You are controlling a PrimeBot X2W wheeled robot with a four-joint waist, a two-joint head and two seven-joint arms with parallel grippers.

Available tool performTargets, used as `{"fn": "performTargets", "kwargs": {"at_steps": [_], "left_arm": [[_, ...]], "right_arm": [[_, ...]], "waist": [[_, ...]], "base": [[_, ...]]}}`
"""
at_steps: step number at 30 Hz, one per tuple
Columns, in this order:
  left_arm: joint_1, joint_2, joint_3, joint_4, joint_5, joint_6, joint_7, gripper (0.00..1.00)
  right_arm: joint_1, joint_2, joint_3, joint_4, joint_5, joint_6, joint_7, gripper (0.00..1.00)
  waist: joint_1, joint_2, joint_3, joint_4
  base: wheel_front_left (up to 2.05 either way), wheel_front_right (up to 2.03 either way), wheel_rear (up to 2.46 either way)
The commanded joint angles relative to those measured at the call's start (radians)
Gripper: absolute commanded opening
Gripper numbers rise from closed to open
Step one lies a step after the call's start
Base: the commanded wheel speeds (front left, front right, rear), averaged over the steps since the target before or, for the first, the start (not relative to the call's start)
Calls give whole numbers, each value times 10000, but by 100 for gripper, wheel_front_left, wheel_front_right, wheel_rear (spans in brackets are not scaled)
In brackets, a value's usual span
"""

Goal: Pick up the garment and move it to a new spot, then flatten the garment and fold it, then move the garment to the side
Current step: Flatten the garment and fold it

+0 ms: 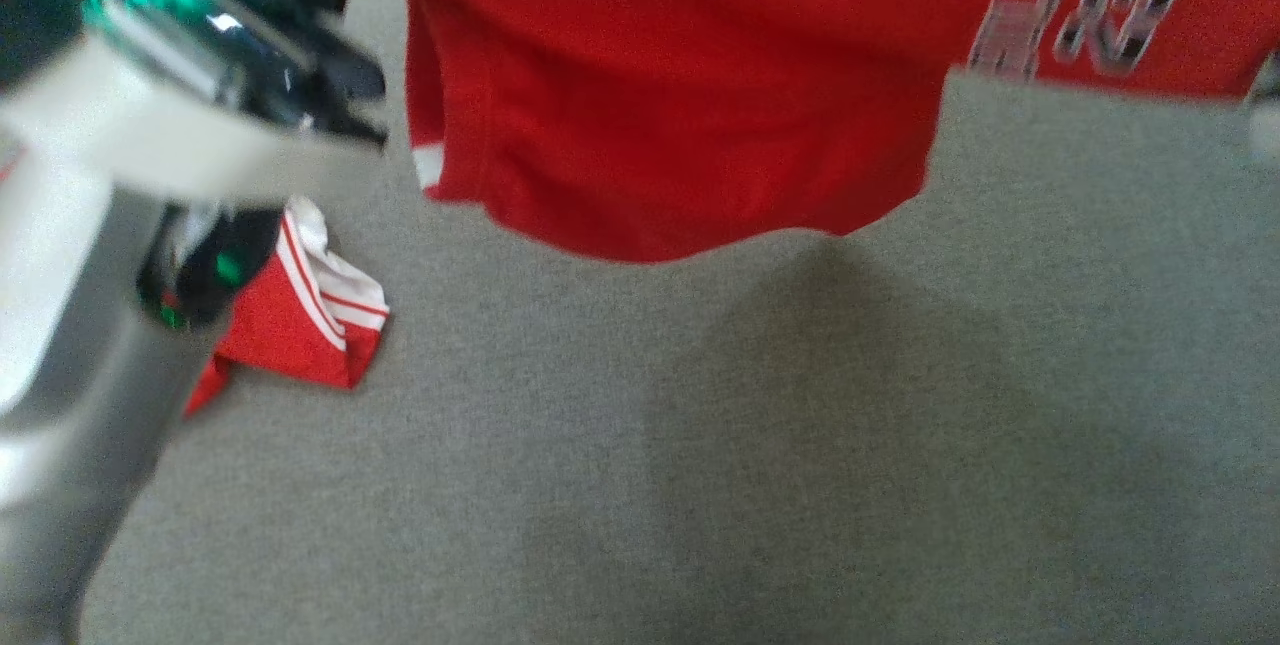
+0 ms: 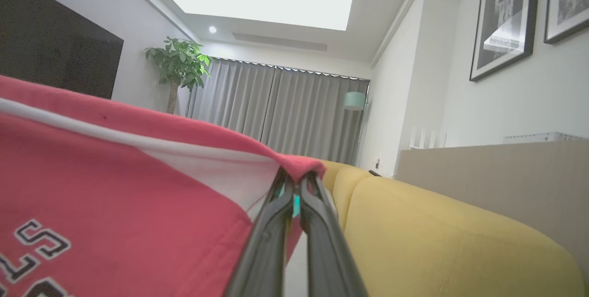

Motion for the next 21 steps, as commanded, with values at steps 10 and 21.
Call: {"fn": "performTargets", "kwargs": {"at_steps": [10,21], "left_arm": [[-3980,-854,-1062,2178,11,16,-1273,0],[-3269,-1041,-2278,3216,-250,16,-2428,0]], "right_arm": [[-4254,-1101,849,2610,-101,-7,-733,0],[-3370,-950,445,2761,-404,-7,-1309,0]], "waist": [[0,-1,1779,78],[0,-1,2138,-250]], "base": [[0,0,0],[0,0,0]]}}
